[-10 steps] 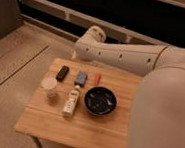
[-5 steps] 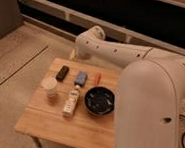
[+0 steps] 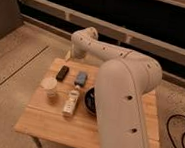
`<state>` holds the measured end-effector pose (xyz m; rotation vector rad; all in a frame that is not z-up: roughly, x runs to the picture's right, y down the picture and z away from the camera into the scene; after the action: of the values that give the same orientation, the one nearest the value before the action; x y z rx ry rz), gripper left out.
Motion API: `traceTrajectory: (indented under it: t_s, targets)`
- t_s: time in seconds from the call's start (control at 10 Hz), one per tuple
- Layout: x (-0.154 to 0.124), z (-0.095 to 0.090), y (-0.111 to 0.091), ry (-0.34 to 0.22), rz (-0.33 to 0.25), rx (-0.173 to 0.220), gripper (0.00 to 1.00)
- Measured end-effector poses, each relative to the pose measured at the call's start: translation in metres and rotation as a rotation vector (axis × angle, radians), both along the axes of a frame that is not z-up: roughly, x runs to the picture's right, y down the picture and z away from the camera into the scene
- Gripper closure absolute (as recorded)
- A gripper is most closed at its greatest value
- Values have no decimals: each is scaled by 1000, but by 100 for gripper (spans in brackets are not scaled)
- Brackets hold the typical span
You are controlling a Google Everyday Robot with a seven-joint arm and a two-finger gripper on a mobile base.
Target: Place the eraser on the white sponge
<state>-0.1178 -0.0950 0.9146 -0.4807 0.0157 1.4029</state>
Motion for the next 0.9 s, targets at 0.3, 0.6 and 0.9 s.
traceTrajectory:
  t_s: [0.3,0.6,0.9]
  targets:
    - [-64,36,10,-85,-100,-52,35]
    - [-65,64,24,-37,-125,-104,35]
    - [-13,86,31,144,-81,-147,35]
